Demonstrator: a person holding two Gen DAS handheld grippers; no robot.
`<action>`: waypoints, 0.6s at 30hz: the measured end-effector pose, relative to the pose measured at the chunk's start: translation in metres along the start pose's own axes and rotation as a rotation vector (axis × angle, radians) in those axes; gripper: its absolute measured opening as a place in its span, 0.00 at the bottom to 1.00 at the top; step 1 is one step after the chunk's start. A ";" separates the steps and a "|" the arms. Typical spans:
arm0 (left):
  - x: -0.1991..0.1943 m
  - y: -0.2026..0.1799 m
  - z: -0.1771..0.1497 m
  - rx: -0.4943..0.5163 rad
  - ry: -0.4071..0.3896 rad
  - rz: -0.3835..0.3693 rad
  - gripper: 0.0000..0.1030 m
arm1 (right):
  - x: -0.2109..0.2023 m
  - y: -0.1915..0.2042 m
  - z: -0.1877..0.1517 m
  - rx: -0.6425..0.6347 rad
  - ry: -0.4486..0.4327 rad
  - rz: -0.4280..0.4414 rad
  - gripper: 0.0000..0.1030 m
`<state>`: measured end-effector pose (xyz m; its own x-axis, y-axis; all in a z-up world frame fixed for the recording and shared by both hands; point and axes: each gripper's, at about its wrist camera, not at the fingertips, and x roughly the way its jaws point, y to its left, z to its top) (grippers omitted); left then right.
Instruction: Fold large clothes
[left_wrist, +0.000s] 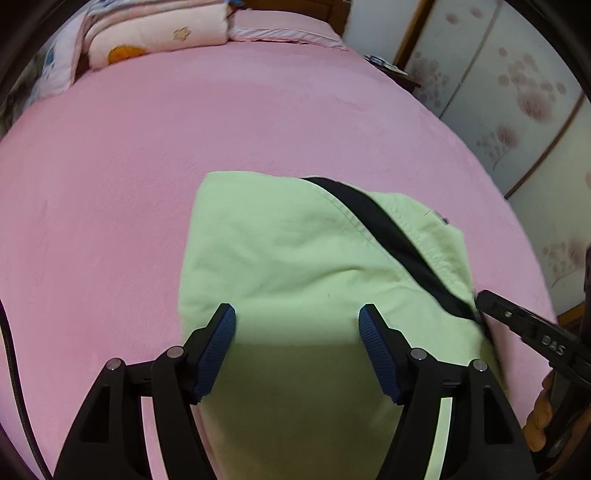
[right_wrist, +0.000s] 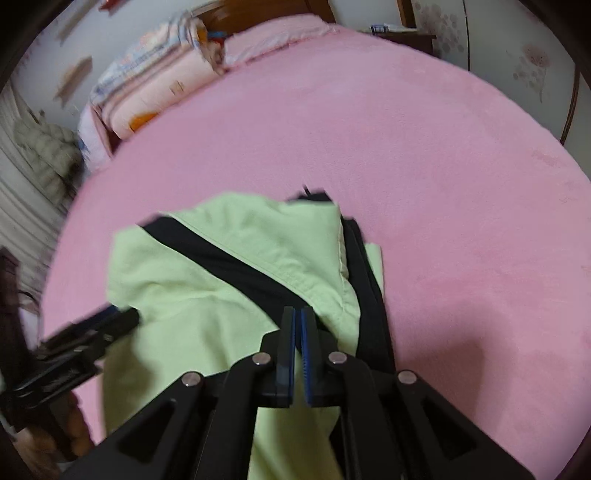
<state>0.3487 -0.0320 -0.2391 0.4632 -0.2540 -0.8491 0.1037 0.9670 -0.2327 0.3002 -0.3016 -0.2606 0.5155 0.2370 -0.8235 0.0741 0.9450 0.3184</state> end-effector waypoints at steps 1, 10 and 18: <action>-0.006 0.001 -0.003 -0.012 -0.003 -0.007 0.67 | -0.013 0.000 0.000 0.002 -0.014 0.016 0.04; -0.108 0.009 -0.011 -0.059 -0.100 0.042 0.80 | -0.098 0.017 -0.006 -0.037 -0.101 0.072 0.15; -0.175 0.002 -0.026 -0.014 -0.113 0.075 0.87 | -0.164 0.036 -0.022 -0.112 -0.144 0.096 0.26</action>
<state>0.2449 0.0134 -0.1035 0.5653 -0.1760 -0.8059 0.0529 0.9827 -0.1775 0.1996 -0.3014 -0.1245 0.6329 0.3000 -0.7137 -0.0722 0.9407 0.3315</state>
